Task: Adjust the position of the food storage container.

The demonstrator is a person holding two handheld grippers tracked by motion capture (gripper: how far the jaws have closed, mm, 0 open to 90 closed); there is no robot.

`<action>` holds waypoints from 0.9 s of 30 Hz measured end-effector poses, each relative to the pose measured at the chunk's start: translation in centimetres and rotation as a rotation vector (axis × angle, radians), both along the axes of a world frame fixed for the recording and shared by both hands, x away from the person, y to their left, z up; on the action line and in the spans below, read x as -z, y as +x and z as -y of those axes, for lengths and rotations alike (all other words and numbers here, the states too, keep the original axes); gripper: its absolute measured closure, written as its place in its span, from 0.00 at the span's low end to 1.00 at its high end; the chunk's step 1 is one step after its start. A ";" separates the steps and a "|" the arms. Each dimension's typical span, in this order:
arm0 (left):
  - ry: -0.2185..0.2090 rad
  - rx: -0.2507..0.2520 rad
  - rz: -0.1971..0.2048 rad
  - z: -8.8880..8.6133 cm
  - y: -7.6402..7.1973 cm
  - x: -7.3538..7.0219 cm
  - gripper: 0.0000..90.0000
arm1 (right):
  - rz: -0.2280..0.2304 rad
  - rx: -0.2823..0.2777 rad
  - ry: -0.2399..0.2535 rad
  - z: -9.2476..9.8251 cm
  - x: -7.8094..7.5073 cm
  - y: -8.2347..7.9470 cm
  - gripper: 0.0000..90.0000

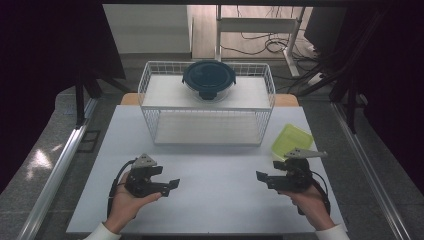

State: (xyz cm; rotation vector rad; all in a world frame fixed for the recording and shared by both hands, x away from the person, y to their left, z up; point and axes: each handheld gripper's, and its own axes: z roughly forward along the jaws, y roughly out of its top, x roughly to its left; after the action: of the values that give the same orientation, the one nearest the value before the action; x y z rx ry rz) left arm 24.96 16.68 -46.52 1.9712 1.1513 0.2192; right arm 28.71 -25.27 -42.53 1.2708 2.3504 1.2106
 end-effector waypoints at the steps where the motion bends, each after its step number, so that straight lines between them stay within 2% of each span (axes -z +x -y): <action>1: -0.002 -0.002 0.001 0.0 0.0 0.0 0.22 | 0.001 0.002 -0.001 0.0 -0.1 0.0 0.22; 6: 0.000 -0.002 -0.005 -0.1 0.1 0.1 0.22 | 0.003 -0.001 -0.013 0.1 -0.2 0.1 0.24; 12: -0.008 -0.010 -0.010 -0.4 0.2 0.1 0.22 | -0.004 -0.016 -0.054 0.7 -0.8 0.7 0.35; 15: -0.004 -0.008 -0.011 -0.5 0.3 0.2 0.22 | -0.012 0.002 -0.055 1.7 -1.6 1.6 0.42; 19: 0.000 0.000 -0.016 -0.4 0.3 0.4 0.23 | -0.026 0.038 -0.085 3.3 -2.4 3.1 0.49; 27: 0.004 0.004 -0.025 -0.3 0.5 0.6 0.23 | -0.060 0.128 -0.116 6.3 -3.7 7.5 0.66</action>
State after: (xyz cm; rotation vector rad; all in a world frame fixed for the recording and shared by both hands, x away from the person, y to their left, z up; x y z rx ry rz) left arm 25.44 17.00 -47.16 1.9847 1.1634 0.1949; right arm 36.17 -31.55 -38.78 1.4126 2.3029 0.9957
